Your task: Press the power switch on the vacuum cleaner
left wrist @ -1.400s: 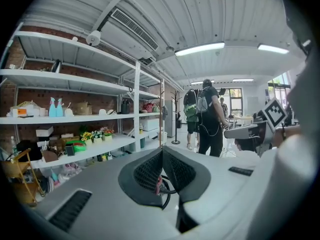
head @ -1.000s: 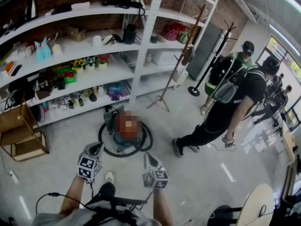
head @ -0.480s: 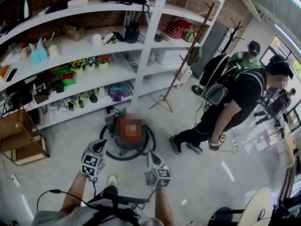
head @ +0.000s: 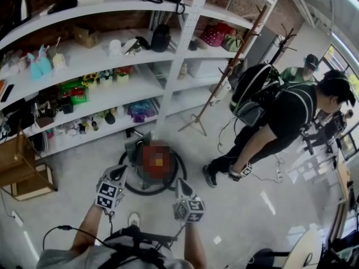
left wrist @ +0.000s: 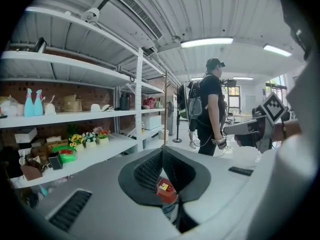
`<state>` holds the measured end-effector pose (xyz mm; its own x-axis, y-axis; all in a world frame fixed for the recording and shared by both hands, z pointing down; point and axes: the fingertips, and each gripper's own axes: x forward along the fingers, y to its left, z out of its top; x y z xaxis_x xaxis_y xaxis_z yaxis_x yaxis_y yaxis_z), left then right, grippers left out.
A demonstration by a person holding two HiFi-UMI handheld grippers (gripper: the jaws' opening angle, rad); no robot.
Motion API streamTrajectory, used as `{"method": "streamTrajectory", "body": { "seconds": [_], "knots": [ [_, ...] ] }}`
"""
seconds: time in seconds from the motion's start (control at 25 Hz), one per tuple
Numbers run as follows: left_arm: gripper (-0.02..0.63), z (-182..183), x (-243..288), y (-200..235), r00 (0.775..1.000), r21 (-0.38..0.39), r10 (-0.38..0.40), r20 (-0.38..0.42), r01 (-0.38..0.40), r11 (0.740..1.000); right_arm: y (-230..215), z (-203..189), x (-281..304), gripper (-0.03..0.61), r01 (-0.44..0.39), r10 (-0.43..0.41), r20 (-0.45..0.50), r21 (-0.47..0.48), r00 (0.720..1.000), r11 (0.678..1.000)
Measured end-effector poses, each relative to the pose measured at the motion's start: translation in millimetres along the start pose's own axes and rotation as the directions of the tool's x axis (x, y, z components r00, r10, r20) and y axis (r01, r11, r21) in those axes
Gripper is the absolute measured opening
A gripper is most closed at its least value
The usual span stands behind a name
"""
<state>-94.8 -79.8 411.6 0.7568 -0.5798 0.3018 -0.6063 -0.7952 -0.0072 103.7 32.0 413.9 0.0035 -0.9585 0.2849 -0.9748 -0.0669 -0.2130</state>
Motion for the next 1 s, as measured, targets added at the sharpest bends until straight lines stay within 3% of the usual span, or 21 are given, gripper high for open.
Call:
{"method": "streamTrajectory", "body": {
  "seconds": [0.28, 1.0],
  "knots": [
    [0.006, 5, 28, 29, 1.0, 0.003, -0.01, 0.0, 0.01, 1.0, -2, 5, 37, 0.012, 0.016, -0.016, -0.015, -0.003, 1.0, 1.0],
    [0.006, -16, 77, 50, 0.998, -0.029, -0.007, -0.068, 0.006, 1.0, -18, -8, 90, 0.012, 0.001, 0.001, -0.094, 0.013, 0.996, 1.0]
  ]
}}
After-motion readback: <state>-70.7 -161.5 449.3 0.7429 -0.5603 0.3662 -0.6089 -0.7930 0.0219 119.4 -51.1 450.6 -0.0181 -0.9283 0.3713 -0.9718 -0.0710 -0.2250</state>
